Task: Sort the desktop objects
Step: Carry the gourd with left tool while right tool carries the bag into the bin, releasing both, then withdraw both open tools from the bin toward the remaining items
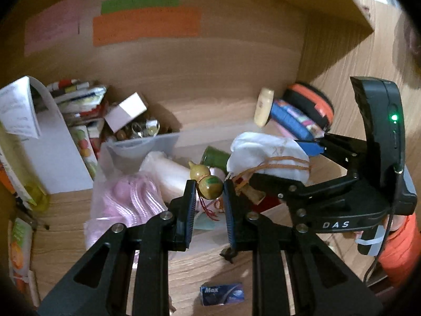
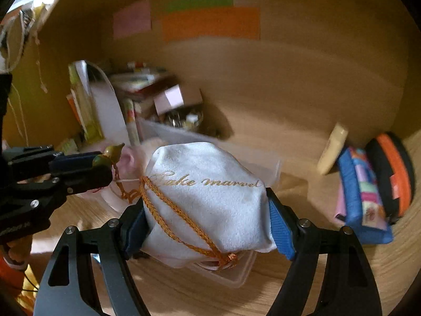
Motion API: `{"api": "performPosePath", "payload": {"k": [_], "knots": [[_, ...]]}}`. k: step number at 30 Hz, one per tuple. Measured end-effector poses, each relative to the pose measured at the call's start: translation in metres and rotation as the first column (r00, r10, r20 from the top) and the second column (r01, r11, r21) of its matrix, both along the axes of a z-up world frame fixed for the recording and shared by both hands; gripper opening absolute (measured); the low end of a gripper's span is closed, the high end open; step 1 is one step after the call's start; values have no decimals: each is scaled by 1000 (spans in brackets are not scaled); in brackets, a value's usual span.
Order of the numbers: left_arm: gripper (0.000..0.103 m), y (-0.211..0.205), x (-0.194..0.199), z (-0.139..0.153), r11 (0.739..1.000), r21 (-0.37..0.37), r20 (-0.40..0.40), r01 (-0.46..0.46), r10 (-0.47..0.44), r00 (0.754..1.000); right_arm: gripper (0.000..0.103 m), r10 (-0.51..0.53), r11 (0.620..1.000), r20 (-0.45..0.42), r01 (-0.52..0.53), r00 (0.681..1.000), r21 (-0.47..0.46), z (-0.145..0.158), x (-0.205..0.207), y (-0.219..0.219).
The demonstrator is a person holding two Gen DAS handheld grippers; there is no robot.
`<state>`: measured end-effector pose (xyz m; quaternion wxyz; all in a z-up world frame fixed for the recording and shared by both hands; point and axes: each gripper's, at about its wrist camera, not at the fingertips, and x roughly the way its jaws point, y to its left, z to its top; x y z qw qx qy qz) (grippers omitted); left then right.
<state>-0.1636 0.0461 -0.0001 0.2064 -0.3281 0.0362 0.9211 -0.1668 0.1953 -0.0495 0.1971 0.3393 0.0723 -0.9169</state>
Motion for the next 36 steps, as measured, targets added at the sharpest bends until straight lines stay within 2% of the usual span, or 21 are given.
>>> {"api": "performPosePath", "payload": {"k": [3, 7, 18, 25, 28, 30, 32, 36], "knots": [[20, 1, -6, -8, 1000, -17, 14, -3, 3, 1000, 76, 11, 1000, 21, -11, 1000, 21, -11, -4, -3], [20, 0, -12, -14, 1000, -16, 24, -10, 10, 1000, 77, 28, 997, 1, -28, 1000, 66, -16, -5, -11], [22, 2, -12, -13, 1000, -20, 25, 2, -1, 1000, 78, 31, 996, 13, -32, 999, 89, -20, -11, -19], [39, 2, 4, -7, 1000, -4, -2, 9, -9, 1000, 79, 14, 996, 48, -18, 999, 87, -16, -6, -16], [47, 1, 12, -1, 1000, 5, -19, 8, -8, 1000, 81, -7, 994, 15, 5, 1000, 111, -11, 5, -16], [55, 0, 18, 5, 1000, 12, -34, 3, -3, 999, 83, -6, 994, -1, 6, 1000, 113, -7, 14, -14], [68, -1, 24, 9, 1000, 21, -49, -5, 6, 999, 90, -7, 993, -10, 8, 1000, 118, -4, 23, -12], [73, -4, 36, 18, 999, 33, -70, -11, 13, 997, 92, -14, 990, -18, 17, 1000, 141, -5, 37, -8]]}}
